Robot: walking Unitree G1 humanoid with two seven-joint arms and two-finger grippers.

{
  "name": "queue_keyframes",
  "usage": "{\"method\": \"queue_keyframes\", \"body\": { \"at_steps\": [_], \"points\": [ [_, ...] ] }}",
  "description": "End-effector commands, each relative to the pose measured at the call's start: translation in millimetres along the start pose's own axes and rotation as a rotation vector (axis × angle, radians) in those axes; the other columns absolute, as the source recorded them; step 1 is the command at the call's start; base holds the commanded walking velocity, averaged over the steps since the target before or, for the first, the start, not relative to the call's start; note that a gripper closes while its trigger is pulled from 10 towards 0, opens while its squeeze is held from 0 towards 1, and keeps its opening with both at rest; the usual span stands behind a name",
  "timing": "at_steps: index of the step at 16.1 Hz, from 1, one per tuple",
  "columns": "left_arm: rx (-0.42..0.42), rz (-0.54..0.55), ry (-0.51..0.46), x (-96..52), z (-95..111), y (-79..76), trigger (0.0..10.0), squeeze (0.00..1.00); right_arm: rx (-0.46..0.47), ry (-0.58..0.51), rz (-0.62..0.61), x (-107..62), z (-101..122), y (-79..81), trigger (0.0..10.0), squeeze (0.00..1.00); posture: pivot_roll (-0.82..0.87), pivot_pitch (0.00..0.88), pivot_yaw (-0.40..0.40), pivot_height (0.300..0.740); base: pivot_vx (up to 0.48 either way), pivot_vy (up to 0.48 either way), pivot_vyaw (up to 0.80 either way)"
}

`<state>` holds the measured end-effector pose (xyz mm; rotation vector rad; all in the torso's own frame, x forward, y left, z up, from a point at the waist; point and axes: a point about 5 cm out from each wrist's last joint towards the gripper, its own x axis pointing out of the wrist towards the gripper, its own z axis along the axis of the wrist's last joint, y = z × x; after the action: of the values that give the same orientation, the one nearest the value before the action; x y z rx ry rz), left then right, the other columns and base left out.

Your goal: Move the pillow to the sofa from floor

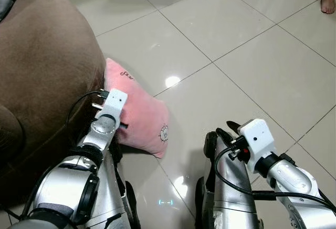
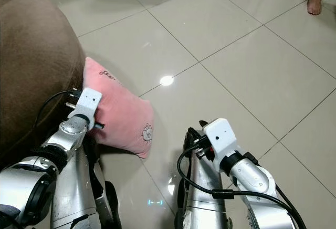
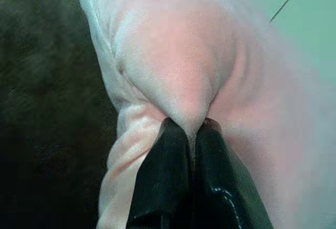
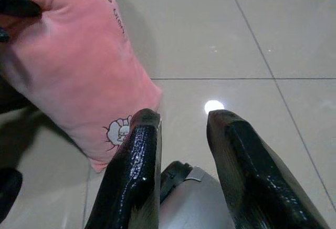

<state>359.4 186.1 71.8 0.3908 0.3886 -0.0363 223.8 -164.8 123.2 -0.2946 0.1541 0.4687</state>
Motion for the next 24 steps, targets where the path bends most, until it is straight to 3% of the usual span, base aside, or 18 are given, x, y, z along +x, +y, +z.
{"method": "queue_keyframes", "body": {
  "at_steps": [1,4,6,10,12,13,16,22,24],
  "points": [
    [-0.046,-0.054,-0.034,0.3,5,-7.2,0.0,0.00,0.005,-0.013,-0.022,-4.1,2,-0.6,10.0,0.00,-0.12,0.175,-0.013,0.431,0.000,0.000,0.00],
    [-0.174,-0.158,-0.144,-2.1,19,-19.0,0.0,0.00,-0.014,-0.040,-0.134,-2.3,4,-0.2,10.0,0.00,-0.09,0.120,-0.013,0.431,0.000,0.000,0.00],
    [-0.283,-0.215,-0.263,-8.2,38,-20.6,0.0,0.00,0.021,-0.135,-0.228,-3.4,15,0.7,10.0,0.00,-0.06,0.082,-0.018,0.431,0.000,0.000,0.00],
    [-0.470,-0.303,-0.530,-40.2,93,-8.7,0.0,0.00,0.165,-0.181,-0.373,-4.5,18,-8.7,10.0,0.00,-0.03,0.044,-0.042,0.446,0.000,0.000,0.00],
    [-0.484,-0.307,-0.601,-50.4,108,-5.6,0.0,0.00,0.181,-0.178,-0.401,-4.8,17,-10.2,10.0,0.00,-0.03,0.026,-0.049,0.461,0.000,0.000,0.00],
    [-0.487,-0.298,-0.630,-54.9,117,-6.2,10.0,0.00,0.178,-0.183,-0.417,-4.9,19,-12.2,10.0,0.00,-0.03,0.015,-0.052,0.471,0.000,0.000,0.00],
    [-0.404,-0.321,-0.657,-64.9,121,-18.6,10.0,0.00,0.194,-0.205,-0.467,-6.7,24,-20.6,10.0,0.00,-0.02,0.000,-0.061,0.501,0.000,0.000,0.00],
    [-0.209,-0.262,-0.626,-75.1,97,-21.2,10.0,0.00,0.198,-0.227,-0.511,-6.9,31,-27.8,10.0,0.00,0.00,0.027,-0.045,0.556,0.000,0.000,0.00],
    [-0.193,-0.254,-0.641,-76.5,96,-24.1,10.0,0.00,0.196,-0.229,-0.513,-7.8,33,-26.0,10.0,0.00,-0.01,0.023,-0.043,0.571,0.000,0.000,0.00]
  ]
}}
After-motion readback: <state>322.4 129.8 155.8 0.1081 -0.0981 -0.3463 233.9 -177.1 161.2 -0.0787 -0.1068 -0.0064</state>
